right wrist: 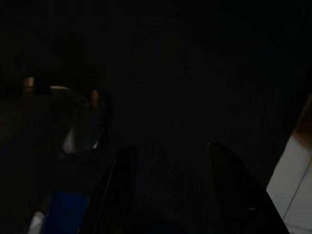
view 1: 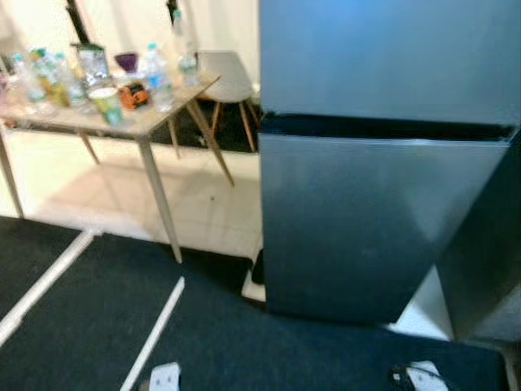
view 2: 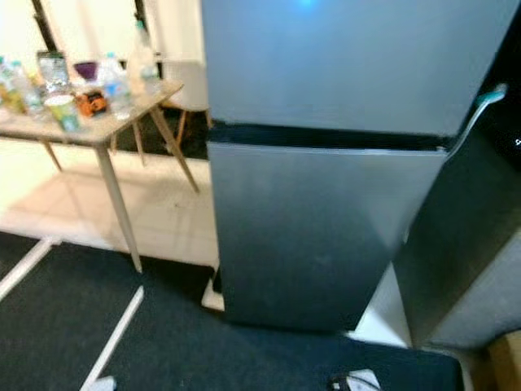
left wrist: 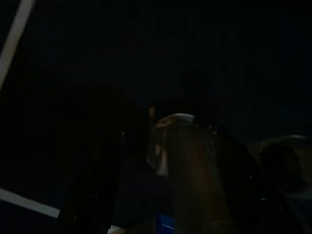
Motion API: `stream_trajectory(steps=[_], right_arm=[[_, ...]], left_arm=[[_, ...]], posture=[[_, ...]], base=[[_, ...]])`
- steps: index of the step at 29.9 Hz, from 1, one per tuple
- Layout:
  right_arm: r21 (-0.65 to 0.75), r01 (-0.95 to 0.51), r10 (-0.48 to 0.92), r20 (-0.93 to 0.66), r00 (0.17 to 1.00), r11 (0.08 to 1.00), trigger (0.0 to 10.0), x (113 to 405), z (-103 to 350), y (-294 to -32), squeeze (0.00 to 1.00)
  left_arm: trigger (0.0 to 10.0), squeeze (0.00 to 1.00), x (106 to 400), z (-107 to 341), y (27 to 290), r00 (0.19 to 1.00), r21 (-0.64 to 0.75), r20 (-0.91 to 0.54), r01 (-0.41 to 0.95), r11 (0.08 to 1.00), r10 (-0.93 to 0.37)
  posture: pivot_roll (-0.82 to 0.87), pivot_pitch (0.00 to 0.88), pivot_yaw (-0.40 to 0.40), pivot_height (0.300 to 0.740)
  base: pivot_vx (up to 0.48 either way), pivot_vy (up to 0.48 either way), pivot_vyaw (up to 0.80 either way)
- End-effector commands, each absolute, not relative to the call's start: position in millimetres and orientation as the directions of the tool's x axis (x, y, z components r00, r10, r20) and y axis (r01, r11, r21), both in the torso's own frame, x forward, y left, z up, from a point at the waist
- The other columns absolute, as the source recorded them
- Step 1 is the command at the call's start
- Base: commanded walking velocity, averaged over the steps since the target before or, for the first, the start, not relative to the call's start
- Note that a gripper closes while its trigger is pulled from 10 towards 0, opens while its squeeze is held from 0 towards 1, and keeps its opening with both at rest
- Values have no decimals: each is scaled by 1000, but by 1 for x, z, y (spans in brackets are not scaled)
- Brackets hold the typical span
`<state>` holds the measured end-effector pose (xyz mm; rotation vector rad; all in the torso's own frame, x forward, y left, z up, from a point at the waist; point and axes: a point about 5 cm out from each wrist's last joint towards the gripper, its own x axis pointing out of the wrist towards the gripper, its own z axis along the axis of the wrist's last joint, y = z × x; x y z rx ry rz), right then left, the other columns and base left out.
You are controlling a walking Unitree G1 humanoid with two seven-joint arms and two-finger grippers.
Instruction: Restocking fridge
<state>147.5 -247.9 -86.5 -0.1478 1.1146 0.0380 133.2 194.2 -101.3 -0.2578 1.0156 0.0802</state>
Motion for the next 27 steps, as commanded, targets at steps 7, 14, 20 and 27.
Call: stream_trajectory(steps=[7, 14, 20, 27], right_arm=[[-79, -95, -30, -899, 437, 992, 10000, 144, -89, -243, 0], [-63, -80, -20, -893, 450, 995, 10000, 145, -89, -241, 0], [-50, -65, -14, -883, 468, 997, 10000, 148, -88, -240, 0], [-39, -68, -2, -878, 478, 997, 10000, 150, -87, -238, 0]], left_arm=[[10000, 0, 131, -102, 194, 519, -182, -852, -157, 971, -76], [10000, 0, 132, -102, 193, 519, -182, -851, -145, 973, -82], [10000, 0, 131, -102, 194, 516, -181, -853, -141, 973, -83], [10000, 0, 130, -102, 193, 514, -183, -854, -138, 973, -87]], posture=[[-27, 43, 6, 740], [-27, 43, 6, 740], [-25, 39, 9, 740], [-24, 39, 9, 740]], base=[[0, 0, 0], [290, 0, 0], [307, 0, 0], [309, 0, 0]])
